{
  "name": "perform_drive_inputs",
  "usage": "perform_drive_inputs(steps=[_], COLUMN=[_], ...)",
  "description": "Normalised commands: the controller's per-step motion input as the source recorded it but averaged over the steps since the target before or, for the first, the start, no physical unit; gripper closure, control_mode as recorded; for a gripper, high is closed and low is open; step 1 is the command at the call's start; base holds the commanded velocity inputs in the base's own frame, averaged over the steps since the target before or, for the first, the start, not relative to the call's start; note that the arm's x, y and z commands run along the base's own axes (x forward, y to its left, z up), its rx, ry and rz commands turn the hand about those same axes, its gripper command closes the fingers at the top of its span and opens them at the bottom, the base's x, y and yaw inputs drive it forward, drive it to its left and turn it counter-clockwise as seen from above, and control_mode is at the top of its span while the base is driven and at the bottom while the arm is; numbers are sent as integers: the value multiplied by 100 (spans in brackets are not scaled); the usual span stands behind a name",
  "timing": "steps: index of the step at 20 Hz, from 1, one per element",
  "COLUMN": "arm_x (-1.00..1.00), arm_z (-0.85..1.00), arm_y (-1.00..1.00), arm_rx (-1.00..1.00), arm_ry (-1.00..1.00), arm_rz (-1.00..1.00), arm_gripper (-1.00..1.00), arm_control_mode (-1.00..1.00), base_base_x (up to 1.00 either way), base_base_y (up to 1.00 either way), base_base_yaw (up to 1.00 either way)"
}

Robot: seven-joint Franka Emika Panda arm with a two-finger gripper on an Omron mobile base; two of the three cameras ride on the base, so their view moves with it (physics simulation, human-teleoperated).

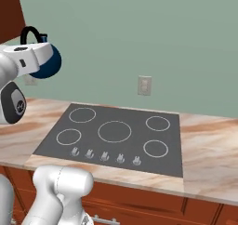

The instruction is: Pick the kettle from the cabinet and place it on a stove burner. Then pick the pot from the counter and place it on another stove burner. Finally, turn both burners on.

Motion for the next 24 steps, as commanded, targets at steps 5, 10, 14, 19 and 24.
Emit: perform_drive_inputs(steps=[5,10,14,19,24], arm_x=[0,38,46,31,21], arm_z=[0,0,-3,-6,-12], arm_y=[0,-23,-15,-9,-1], arm_rx=[0,5,5,1,0], arm_ry=[0,0,0,0,0], arm_rz=[0,8,10,14,18], arm_gripper=[100,100,100,100,100], arm_control_mode=[100,-100,-100,-100,-100], base_base_x=[43,0,0,0,0], base_base_y=[-33,0,0,0,0], base_base_yaw=[7,0,0,0,0])
